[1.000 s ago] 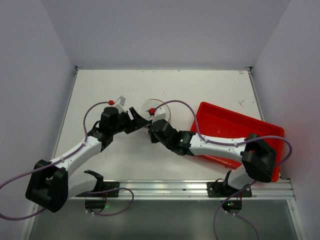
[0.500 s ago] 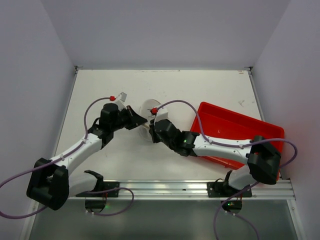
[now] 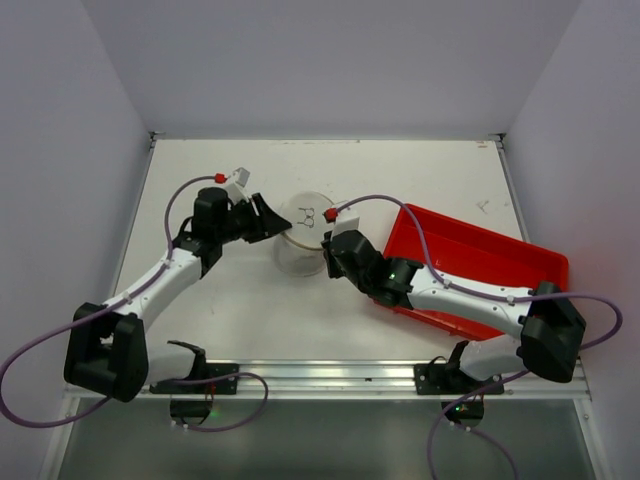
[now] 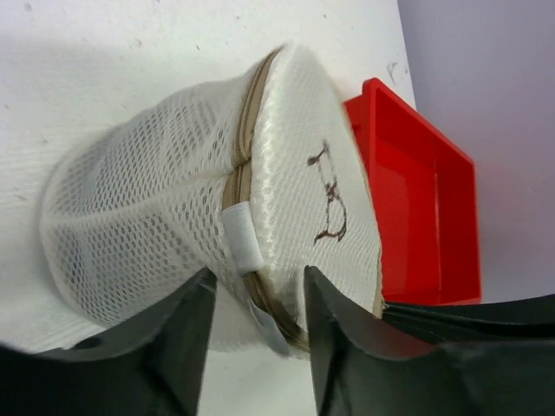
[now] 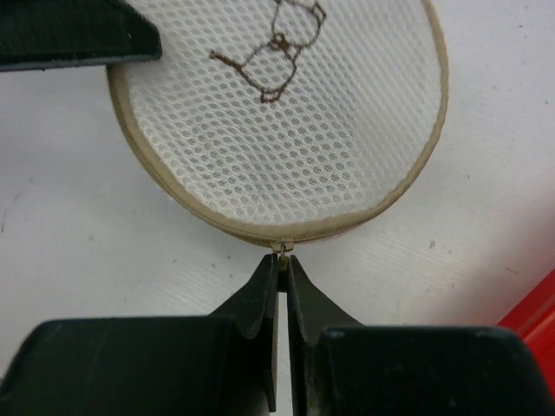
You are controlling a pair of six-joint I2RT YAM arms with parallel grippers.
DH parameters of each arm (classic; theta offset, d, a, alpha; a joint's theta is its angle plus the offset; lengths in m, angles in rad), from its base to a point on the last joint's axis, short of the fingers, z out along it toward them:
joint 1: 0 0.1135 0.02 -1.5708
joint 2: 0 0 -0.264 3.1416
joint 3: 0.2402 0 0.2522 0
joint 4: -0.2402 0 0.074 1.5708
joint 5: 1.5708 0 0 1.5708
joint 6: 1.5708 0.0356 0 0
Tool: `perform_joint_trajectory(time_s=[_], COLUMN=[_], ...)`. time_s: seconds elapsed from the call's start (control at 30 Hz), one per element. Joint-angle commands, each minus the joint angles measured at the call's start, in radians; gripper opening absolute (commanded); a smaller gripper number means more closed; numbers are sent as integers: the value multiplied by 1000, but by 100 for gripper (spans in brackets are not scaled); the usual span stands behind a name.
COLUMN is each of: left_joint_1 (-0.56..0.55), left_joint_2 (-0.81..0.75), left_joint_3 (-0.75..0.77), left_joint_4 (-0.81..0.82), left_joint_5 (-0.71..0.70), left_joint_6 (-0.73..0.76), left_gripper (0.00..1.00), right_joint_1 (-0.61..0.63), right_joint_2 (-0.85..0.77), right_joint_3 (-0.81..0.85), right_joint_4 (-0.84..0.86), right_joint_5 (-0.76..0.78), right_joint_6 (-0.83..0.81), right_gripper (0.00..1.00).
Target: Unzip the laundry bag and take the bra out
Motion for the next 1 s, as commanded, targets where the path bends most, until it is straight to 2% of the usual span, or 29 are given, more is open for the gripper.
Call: perform_joint_trajectory(time_s=[0.0,0.03,0.13,0.23,0.43,0.6,0.77,0.8,0.87,0.9,0.97], left_joint_1=[28,28,28,28,25,24,19,19,19,21,22], left_joint_2=[-11,-16,-55,-109,-186,-137,-108,-105,-96,-80,-59], left_joint_3=[58,58,63,63,-37,-95,-112,-120,-130,-121,-108], left_joint_4=[-30,-39,-111,-206,-175,-78,11,32,75,77,68], left_joint_5=[-28,-27,-50,-145,-136,-24,16,27,42,42,28], left_joint_6=[31,10,-42,-95,-173,-214,-234,-241,-250,-238,-221], left_gripper=[56,63,73,77,78,76,72,70,60,44,23], right_joint_1=[-3,-3,-2,0,17,44,72,77,87,90,92], right_joint_2=[-24,-15,-2,9,60,132,173,181,195,195,184], right_joint_3=[12,18,29,37,67,127,182,190,204,204,192], right_joint_4=[-29,-26,1,29,84,93,93,90,81,78,70], right_joint_5=[-2,-13,-36,-45,-60,-62,-54,-51,-42,-40,-34], right_joint_6=[-15,-9,11,37,76,85,85,83,79,76,73], right_gripper=[0,0,0,0,0,0,0,0,0,0,0])
